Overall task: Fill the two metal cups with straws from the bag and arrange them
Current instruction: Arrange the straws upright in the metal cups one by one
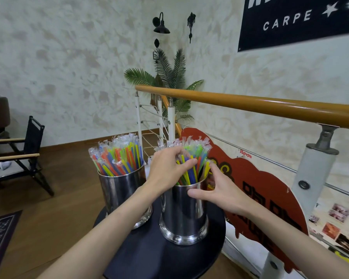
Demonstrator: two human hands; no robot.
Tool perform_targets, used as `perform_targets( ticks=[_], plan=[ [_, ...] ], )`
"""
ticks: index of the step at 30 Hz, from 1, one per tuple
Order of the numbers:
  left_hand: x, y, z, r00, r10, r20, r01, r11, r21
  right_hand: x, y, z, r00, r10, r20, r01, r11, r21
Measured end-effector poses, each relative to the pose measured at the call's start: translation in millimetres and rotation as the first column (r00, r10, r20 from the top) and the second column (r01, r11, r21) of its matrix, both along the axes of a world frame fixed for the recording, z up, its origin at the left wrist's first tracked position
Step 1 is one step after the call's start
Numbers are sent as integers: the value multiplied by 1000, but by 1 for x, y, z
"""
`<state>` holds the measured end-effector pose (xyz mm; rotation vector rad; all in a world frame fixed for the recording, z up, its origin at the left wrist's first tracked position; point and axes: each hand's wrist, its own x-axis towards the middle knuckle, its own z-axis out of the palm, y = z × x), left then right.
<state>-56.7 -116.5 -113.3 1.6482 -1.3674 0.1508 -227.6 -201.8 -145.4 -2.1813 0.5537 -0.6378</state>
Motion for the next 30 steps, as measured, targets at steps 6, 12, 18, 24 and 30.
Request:
perform_targets(
  ticks=[6, 12, 18, 24, 30],
  plan=[
    [-1, 7, 4, 994, -107, 4, 107, 994, 39, -1, -1, 1, 1000, -10, -8, 10, 1000, 0],
    [-8, 19, 12, 960, -249, 127, 226, 959, 172, -1, 1, 5, 999, -31, -22, 31, 999, 11],
    [-23, 14, 11, 954, -108, 279, 62, 984, 167, 0, 0, 10, 997, -56, -52, 56, 998, 2],
    [-13, 13, 10, 999, -18, 44, 21, 998, -64, 0, 5, 10, 995, -93, -27, 92, 994, -60],
    [4, 21, 10, 996, -87, -35, 84, 992, -91, 1, 5, 3, 987, -157, -39, 153, 984, -93]
  ],
)
